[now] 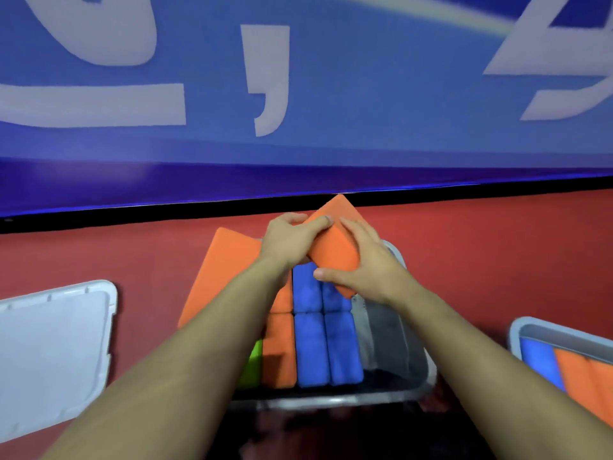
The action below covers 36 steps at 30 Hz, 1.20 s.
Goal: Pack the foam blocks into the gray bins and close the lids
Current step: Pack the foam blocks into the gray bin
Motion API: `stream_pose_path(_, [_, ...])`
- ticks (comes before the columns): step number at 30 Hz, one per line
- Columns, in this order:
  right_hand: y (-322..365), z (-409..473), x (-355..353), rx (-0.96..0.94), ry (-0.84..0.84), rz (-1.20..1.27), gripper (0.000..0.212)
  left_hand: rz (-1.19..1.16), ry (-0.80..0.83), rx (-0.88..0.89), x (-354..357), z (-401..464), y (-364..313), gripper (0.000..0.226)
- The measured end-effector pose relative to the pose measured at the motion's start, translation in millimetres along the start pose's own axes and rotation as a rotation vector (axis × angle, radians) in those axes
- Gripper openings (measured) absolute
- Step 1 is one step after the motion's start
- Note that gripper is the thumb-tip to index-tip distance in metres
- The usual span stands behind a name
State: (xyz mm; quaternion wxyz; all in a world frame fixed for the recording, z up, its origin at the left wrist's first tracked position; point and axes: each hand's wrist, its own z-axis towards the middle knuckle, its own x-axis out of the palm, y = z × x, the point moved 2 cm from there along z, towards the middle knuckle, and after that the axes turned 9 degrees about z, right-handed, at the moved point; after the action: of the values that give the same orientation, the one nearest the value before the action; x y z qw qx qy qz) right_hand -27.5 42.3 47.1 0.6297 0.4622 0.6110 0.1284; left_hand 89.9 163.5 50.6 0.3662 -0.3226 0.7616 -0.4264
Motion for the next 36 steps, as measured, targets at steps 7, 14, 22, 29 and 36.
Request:
stream_pose_path(7, [-45,-22,-39,0.08,-0.131,0.218,0.104,-0.083,0.121,0.093,68,-7,-8,0.045])
stream_pose_path(14, [-73,-29,-51,0.191,-0.133,0.387,0.081,-0.12,0.323,0.113,84,-8,-1,0.029])
stream_pose_path(22, [-95,-24,-34,0.552,-0.073,0.432,0.077,-0.103,0.371,0.007,108,3,28,0.039])
stream_pose_path(29, [-135,9,-10,0.567,-0.12,0.421,0.089,-0.089,0.378,-0.083,114,12,49,0.044])
stream_pose_path(36, [-178,47,36,0.547,-0.204,0.45,0.088,-0.026,0.413,-0.133,126,28,76,0.048])
